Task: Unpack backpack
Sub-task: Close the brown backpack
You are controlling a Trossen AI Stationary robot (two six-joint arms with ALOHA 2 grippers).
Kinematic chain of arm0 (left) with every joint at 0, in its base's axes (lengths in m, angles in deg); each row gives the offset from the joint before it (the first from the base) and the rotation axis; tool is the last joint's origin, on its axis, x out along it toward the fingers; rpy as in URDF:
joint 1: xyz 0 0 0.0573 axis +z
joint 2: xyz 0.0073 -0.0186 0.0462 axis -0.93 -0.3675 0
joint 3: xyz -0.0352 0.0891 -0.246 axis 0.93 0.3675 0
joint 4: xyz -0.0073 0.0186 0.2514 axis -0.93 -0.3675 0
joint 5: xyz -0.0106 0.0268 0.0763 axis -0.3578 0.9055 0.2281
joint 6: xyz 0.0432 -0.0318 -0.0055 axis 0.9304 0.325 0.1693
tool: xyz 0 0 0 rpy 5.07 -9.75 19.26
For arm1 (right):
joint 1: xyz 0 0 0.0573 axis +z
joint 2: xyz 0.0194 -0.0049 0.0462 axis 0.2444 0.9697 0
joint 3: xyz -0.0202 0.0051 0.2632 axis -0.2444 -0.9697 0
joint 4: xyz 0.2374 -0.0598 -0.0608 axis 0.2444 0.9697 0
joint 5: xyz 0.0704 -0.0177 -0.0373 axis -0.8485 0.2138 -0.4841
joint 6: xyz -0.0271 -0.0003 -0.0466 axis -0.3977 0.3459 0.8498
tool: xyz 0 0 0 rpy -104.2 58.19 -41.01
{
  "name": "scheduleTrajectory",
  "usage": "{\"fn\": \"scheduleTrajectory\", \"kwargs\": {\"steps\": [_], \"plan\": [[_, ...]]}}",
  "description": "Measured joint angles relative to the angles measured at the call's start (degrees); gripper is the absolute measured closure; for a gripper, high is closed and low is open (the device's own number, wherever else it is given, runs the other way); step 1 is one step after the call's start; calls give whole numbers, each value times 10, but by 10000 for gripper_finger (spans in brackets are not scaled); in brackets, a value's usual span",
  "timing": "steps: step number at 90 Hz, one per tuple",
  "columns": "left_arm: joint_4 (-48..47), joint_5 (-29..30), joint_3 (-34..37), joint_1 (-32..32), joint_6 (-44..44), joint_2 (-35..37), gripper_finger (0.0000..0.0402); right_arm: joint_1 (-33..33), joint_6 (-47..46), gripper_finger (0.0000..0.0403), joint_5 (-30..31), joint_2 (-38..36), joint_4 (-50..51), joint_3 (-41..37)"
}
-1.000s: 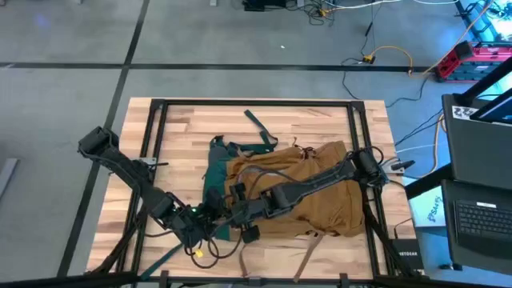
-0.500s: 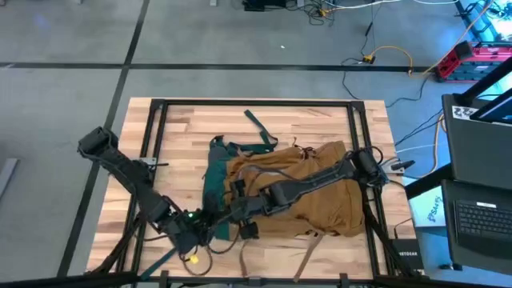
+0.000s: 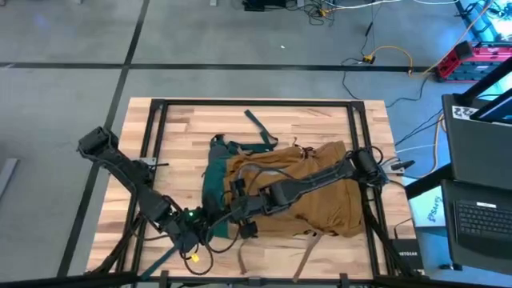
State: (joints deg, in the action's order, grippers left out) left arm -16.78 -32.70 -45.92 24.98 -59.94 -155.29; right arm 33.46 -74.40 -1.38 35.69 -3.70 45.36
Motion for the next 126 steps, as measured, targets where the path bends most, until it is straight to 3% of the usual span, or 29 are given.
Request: {"fn": "scheduleTrajectory", "kwargs": {"steps": [73,126], "plan": [[-26,9,1,12,24,0,354,1,-2,403,-4,0,2,0],[-40,8,1,37,-12,0,354,2,-3,403,-4,0,6,0]]}}
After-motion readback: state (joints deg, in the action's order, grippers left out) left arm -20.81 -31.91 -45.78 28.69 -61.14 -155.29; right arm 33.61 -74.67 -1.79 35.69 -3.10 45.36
